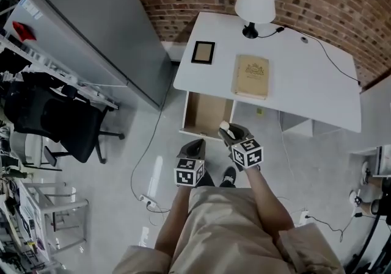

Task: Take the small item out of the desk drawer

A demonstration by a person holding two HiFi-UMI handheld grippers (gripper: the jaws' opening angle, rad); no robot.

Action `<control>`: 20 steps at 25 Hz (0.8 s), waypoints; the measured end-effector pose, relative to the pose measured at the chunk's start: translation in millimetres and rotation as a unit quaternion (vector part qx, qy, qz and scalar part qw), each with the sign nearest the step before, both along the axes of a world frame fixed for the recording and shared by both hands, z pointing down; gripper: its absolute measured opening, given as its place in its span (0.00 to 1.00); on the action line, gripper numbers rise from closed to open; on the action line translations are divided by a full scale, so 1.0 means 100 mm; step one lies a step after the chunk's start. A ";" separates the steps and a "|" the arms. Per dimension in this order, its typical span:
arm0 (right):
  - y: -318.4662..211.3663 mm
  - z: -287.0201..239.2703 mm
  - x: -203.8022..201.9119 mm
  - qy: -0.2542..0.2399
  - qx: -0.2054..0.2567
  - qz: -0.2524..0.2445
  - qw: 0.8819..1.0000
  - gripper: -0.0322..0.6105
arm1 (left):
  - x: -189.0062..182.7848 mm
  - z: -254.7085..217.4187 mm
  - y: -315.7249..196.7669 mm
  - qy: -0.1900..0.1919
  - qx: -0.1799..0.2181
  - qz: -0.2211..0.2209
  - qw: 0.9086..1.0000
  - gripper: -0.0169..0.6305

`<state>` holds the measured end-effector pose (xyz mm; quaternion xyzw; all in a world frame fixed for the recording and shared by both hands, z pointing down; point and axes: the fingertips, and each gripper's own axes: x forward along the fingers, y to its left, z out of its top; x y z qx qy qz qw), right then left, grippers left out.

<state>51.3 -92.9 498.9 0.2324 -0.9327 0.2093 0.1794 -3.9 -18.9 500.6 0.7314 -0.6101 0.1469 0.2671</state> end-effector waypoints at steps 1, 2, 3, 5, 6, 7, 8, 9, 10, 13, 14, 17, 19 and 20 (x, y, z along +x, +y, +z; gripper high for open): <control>0.00 -0.02 0.02 -0.001 0.001 0.000 1.000 0.28 | 0.00 0.00 0.01 0.001 0.000 -0.005 1.000 0.05; 0.02 -0.03 0.03 -0.001 0.002 -0.002 1.000 0.28 | -0.01 0.00 0.02 0.001 0.001 -0.011 1.000 0.05; 0.05 -0.03 0.04 -0.001 0.003 -0.005 1.000 0.28 | -0.03 0.00 0.03 0.001 0.001 -0.017 1.000 0.05; 0.08 -0.03 0.04 -0.001 0.006 -0.010 1.000 0.28 | -0.06 -0.01 0.04 -0.002 0.000 -0.027 1.000 0.05; 0.08 -0.04 0.05 -0.002 0.007 -0.011 1.000 0.28 | -0.06 -0.01 0.04 -0.004 0.000 -0.030 1.000 0.05; 0.08 -0.04 0.05 -0.002 0.008 -0.011 1.000 0.28 | -0.06 -0.01 0.04 -0.005 0.000 -0.031 1.000 0.05; 0.08 -0.05 0.06 -0.001 0.011 -0.012 1.000 0.28 | -0.05 -0.01 0.05 -0.006 0.000 -0.031 0.999 0.05; 0.08 -0.05 0.06 0.002 0.013 -0.013 1.000 0.28 | -0.04 -0.01 0.05 -0.007 -0.001 -0.031 1.000 0.05; 0.08 -0.06 0.07 0.004 0.016 -0.013 1.000 0.28 | -0.03 -0.02 0.05 -0.007 -0.001 -0.030 1.000 0.05; 0.07 -0.09 0.08 0.004 0.020 -0.010 1.000 0.28 | -0.01 -0.04 0.04 -0.009 0.002 -0.029 1.000 0.05; 0.07 -0.10 0.09 0.002 0.021 -0.010 1.000 0.28 | -0.01 -0.06 0.03 -0.010 0.004 -0.028 1.000 0.05; 0.10 -0.10 0.10 0.002 0.022 -0.011 1.000 0.28 | 0.01 -0.08 0.03 -0.008 0.008 -0.022 1.000 0.05; 0.10 -0.09 0.11 0.003 0.024 -0.013 1.000 0.28 | 0.05 -0.07 0.02 -0.006 0.010 -0.018 1.000 0.05; 0.11 -0.10 0.11 0.004 0.025 -0.013 1.000 0.28 | 0.07 -0.07 0.02 -0.006 0.010 -0.017 1.000 0.05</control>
